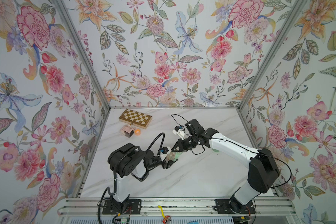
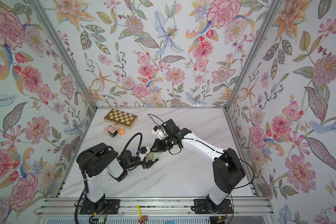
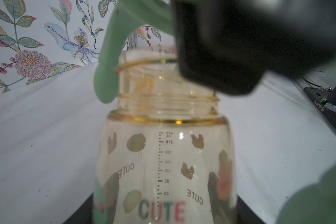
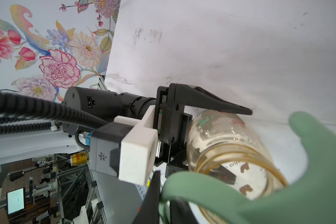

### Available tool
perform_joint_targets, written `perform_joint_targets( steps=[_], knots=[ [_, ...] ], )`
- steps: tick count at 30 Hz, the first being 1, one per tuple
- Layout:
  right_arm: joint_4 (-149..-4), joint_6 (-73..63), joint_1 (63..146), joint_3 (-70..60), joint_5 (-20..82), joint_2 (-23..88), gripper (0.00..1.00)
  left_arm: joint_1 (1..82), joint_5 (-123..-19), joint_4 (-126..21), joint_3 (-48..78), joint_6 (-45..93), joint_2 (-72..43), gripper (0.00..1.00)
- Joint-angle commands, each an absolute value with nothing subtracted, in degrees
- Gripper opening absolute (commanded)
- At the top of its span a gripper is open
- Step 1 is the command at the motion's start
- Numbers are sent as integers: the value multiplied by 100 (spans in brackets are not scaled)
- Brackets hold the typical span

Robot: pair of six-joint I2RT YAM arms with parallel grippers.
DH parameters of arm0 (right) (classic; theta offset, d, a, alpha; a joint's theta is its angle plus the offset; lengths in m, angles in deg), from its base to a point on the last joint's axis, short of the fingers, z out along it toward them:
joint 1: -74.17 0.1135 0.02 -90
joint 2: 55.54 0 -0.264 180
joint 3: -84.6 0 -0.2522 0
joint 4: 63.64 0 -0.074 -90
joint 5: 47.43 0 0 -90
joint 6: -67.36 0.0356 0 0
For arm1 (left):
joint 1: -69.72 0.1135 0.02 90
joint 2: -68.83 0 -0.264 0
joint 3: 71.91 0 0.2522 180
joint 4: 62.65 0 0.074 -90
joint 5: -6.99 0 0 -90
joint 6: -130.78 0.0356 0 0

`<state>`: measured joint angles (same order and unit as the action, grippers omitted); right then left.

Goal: Assemble the baby bottles
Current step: Put on the handle of the baby bottle.

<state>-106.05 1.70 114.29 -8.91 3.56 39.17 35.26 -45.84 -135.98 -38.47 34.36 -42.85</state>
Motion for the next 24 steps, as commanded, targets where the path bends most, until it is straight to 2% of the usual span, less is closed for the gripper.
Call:
perform_joint_targets(
  steps=[1, 3, 10, 17, 19, 24],
  knots=[
    [-10322, 285, 11400, -1008, 159, 4070, 14, 3490, -4492, -15190, -3862, 3598, -4114, 16],
    [-10288, 297, 11365, -1109, 187, 4061, 20, 3491, -4501, -15190, -3882, 3629, -4087, 16],
    [-10260, 326, 11293, -1134, 236, 4050, 31, 3482, -4478, -15185, -3890, 3603, -4058, 16],
    [-10259, 356, 11154, -1308, 336, 3795, 35, 3478, -4461, -15189, -3899, 3612, -4019, 16],
    [-10245, 363, 11161, -1318, 329, 3725, 36, 3478, -4472, -15190, -3908, 3636, -4010, 13],
    [-10235, 373, 11161, -1338, 275, 3515, 49, 3482, -4527, -15188, -3926, 3690, -4006, 2]
  ],
)
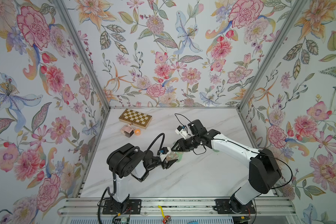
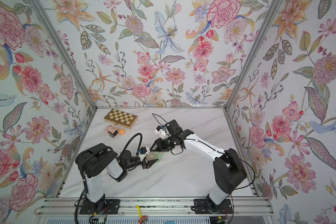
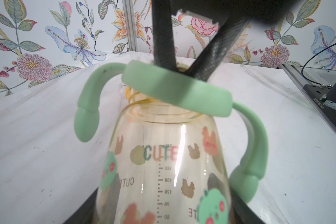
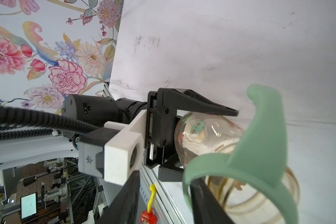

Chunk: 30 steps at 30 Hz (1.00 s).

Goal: Assemble the baby bottles
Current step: Put on the handle of the baby bottle.

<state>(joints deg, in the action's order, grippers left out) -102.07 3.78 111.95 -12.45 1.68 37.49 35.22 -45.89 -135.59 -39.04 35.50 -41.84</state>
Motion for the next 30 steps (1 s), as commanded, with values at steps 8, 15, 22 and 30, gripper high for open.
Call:
perform_joint_targets(
  steps=[8, 15, 22, 30],
  knots=[
    [-10214, 519, 11078, -1493, 479, 3009, 63, 3481, -4591, -15188, -3950, 3682, -3991, 0],
    [-10110, 686, 10751, -1921, 658, 2770, 81, 3476, -4644, -15190, -4000, 3683, -3861, 0],
    [-8979, 1133, 10766, -2479, 98, 2942, 87, 3480, -4705, -15190, -4053, 3691, -3721, 0],
    [-8356, 1375, 10960, -2520, -194, 3391, 87, 3448, -4777, -15189, -4084, 3660, -3585, 0]
  ],
)
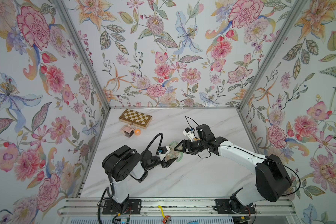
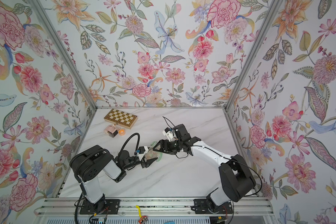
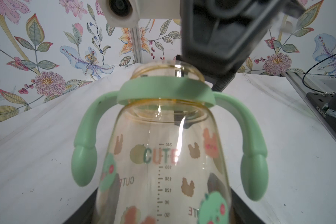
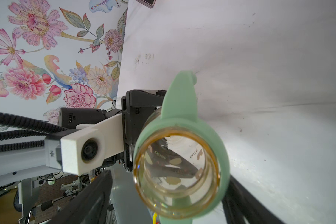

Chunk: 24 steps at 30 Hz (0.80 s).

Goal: Assemble the baby bottles
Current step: Put on the handle of the baby bottle.

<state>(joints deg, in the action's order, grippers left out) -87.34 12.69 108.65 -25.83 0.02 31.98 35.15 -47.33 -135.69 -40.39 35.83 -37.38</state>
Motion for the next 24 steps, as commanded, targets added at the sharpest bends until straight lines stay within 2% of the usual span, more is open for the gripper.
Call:
perform_joint_targets(
  steps=[1, 7, 9, 13, 15, 20, 21, 22, 24],
  knots=[
    [-8367, 1347, 11003, -2472, -199, 3458, 87, 3447, -4768, -15190, -4076, 3656, -3580, 0],
    [-8682, 1131, 11089, -2152, -4, 3796, 82, 3394, -4786, -15190, -4066, 3638, -3552, 0],
    [-8824, 1044, 11091, -2039, 116, 3817, 74, 3377, -4790, -15190, -4066, 3623, -3565, 0],
    [-9388, 749, 11341, -1753, 412, 3811, 51, 3377, -4863, -15190, -4007, 3526, -3677, 10],
    [-9786, 540, 11430, -1588, 715, 3799, 41, 3377, -4889, -15190, -3974, 3491, -3753, 24],
    [-10578, 171, 11580, -1249, 1449, 3804, 31, 3377, -5001, -15190, -3939, 3396, -3887, 72],
    [-10725, 115, 11593, -1179, 1589, 3822, 30, 3377, -5020, -15189, -3926, 3356, -3915, 75],
    [-10822, 71, 11611, -1124, 1690, 3848, 29, 3378, -5023, -15190, -3917, 3340, -3940, 82],
    [-10854, 57, 11640, -1102, 1729, 3872, 29, 3377, -5016, -15190, -3908, 3318, -3987, 84]
  ],
)
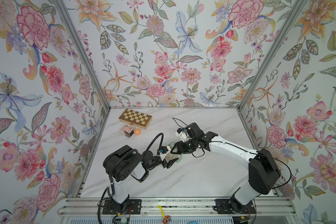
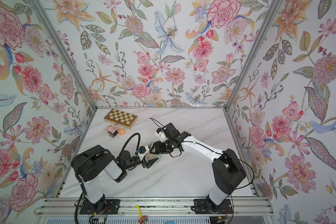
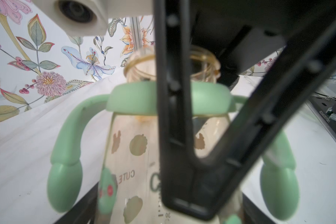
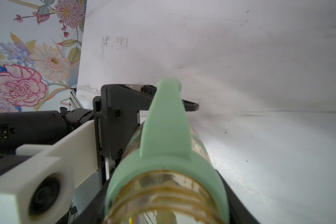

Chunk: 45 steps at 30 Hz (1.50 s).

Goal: Assemble the baby bottles
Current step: Put on the handle of the baby bottle, then pick up the nipple from the center of the board.

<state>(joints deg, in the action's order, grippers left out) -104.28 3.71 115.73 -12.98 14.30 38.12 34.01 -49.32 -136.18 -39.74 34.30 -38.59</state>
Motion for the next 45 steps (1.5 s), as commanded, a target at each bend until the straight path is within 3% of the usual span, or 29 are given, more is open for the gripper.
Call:
perform_joint_targets(
  steps=[1, 12, 14, 18, 19, 21, 23, 26, 29, 34, 37, 41, 45],
  knots=[
    [-10853, 42, 11658, -1092, 1700, 3889, 29, 3377, -5029, -15189, -3899, 3321, -4010, 84],
    [-11061, -38, 11866, -940, 1939, 4252, 26, 3400, -5067, -15189, -3899, 3304, -4050, 79],
    [-11064, -45, 11872, -961, 1952, 4280, 26, 3414, -5067, -15190, -3908, 3323, -4035, 72],
    [-11071, -36, 11887, -992, 1944, 4326, 28, 3452, -4946, -15190, -3882, 3313, -4059, 45],
    [-11061, -41, 11896, -991, 1945, 4316, 34, 3455, -4931, -15190, -3873, 3322, -4067, 39],
    [-11065, 1, 11876, -1006, 2021, 4214, 61, 3452, -4901, -15190, -3889, 3354, -4066, 32],
    [-11055, 77, 11818, -1044, 2100, 3903, 79, 3452, -4905, -15190, -3908, 3396, -4064, 29],
    [-11056, 181, 11631, -1043, 2268, 3217, 92, 3447, -4890, -15185, -3917, 3444, -4073, 24],
    [-11111, 184, 11244, -1134, 2186, 2444, 99, 3450, -4882, -15190, -3917, 3462, -4068, 23],
    [-11529, -481, 10252, -1272, 2561, 1977, 99, 3450, -4865, -15190, -3916, 3467, -4064, 22],
    [-12046, -1841, 10071, -897, 3927, 2781, 94, 3453, -4871, -15189, -3956, 3476, -3979, 22],
    [-12056, -3102, 10059, -534, 4152, 4046, 83, 3456, -4921, -15190, -4035, 3480, -3910, 21],
    [-11878, -3498, 10269, -263, 4443, 4849, 83, 3473, -4950, -15189, -4065, 3462, -3880, 21]
  ],
)
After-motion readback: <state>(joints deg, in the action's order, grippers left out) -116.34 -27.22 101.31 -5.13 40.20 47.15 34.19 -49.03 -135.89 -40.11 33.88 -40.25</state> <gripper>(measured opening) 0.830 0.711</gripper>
